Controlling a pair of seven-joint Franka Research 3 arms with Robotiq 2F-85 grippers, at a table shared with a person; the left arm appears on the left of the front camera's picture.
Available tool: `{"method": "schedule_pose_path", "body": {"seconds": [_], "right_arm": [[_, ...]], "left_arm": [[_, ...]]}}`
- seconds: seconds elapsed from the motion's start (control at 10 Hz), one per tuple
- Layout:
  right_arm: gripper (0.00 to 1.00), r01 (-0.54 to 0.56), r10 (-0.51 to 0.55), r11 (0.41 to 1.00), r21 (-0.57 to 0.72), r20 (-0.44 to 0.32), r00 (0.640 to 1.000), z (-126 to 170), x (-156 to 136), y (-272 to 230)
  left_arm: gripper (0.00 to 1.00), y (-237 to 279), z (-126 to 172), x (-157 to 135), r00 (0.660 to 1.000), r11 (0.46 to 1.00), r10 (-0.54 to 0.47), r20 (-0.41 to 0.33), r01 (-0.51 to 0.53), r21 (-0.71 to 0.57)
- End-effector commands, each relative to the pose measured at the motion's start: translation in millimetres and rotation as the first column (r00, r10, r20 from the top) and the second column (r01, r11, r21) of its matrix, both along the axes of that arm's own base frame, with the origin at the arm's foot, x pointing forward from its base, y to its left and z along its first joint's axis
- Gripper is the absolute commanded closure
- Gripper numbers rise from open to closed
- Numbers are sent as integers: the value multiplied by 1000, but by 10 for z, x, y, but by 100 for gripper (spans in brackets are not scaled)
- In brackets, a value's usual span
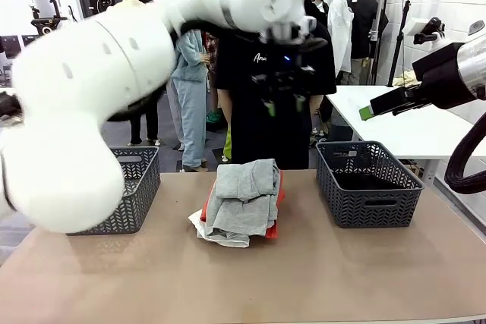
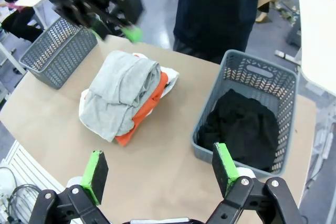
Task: Sort the tops and bottoms.
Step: Lift clothes from the center of the table with your right hand.
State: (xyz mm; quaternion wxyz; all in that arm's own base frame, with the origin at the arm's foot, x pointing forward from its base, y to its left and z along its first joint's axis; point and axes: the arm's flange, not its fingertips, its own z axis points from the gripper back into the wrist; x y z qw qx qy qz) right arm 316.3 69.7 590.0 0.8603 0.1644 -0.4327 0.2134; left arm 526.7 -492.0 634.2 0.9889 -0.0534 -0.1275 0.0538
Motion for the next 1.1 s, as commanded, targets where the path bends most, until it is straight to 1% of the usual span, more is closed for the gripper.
{"method": "schedule_pose_path", "body": {"seconds": [0.0,0.1,0.2,0.3,0.4,0.5,0.6,1.0], "right_arm": [[0,-9,9,1000,22,-6,1000,-17,14,5],[0,-9,9,1000,22,-6,1000,-17,14,5],[0,-9,9,1000,22,-6,1000,-17,14,5],[0,-9,9,1000,22,-6,1000,-17,14,5],[0,-9,9,1000,22,-6,1000,-17,14,5],[0,-9,9,1000,22,-6,1000,-17,14,5],[0,-9,9,1000,22,-6,1000,-17,14,5],[0,-9,9,1000,22,-6,1000,-17,14,5]], "left_arm": [[36,1284,-162,-829,1000,993,12,-21,-9,120],[36,1593,-69,-1075,1000,996,2,22,-4,91],[36,1882,33,-1336,997,999,-4,81,2,33],[36,2072,71,-1506,994,999,-51,101,50,9],[36,2202,113,-1627,987,992,-123,100,125,-14],[36,2156,207,-1622,990,996,-75,119,79,-28],[36,1210,1510,-474,996,999,-40,74,37,30],[36,1210,1510,-474,996,999,-40,74,37,30]]}}
